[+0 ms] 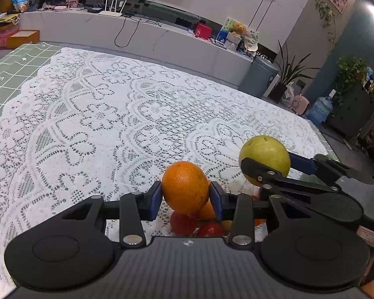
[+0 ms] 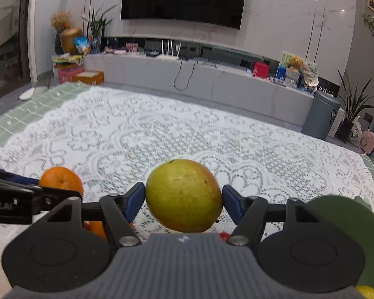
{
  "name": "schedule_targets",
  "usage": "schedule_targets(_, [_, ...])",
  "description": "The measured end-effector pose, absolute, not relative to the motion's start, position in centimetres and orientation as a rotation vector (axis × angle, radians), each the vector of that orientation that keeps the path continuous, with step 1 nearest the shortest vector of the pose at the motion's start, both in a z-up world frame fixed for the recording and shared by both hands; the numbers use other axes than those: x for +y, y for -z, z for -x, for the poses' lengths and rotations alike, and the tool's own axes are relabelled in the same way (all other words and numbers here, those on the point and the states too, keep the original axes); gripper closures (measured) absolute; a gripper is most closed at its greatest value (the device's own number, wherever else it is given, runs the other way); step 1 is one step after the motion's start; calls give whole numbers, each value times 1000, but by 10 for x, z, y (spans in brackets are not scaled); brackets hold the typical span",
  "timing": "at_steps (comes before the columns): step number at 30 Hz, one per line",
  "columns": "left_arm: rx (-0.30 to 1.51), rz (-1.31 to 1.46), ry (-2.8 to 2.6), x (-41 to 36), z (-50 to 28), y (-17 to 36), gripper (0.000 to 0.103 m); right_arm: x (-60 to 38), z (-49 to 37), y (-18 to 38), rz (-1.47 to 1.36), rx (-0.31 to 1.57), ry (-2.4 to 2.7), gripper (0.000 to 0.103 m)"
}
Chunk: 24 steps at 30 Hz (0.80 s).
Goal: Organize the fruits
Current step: 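Lift the pear with the right tool while the left tool carries the orange toward the colander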
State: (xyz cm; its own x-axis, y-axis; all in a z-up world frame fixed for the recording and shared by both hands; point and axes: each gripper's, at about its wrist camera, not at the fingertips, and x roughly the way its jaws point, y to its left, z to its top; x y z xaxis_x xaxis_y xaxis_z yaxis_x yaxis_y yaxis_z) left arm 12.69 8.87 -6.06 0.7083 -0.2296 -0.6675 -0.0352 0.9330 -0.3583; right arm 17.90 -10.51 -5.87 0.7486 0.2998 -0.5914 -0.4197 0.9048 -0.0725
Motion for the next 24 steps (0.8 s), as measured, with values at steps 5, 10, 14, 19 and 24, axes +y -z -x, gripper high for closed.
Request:
schedule_targets(5, [769,390,122,87,-116,51,57,-120,-161,41,142,587,-415,38])
schedule_targets(10, [753,373,139,75,-104,36,57,-134,-143,19,96,569,-434,38])
schedule_targets(14, [737,356,164,62,-95,22,57,-146,-133,3,51,574,-456,38])
schedule_targets(19, [707,313,198,41,-89,5,57,-171,-124,-13,18,599,-454,38])
schedule_targets(24, [694,285,247,17,-89,-7,57,-204,-122,-22,20,638,-430,38])
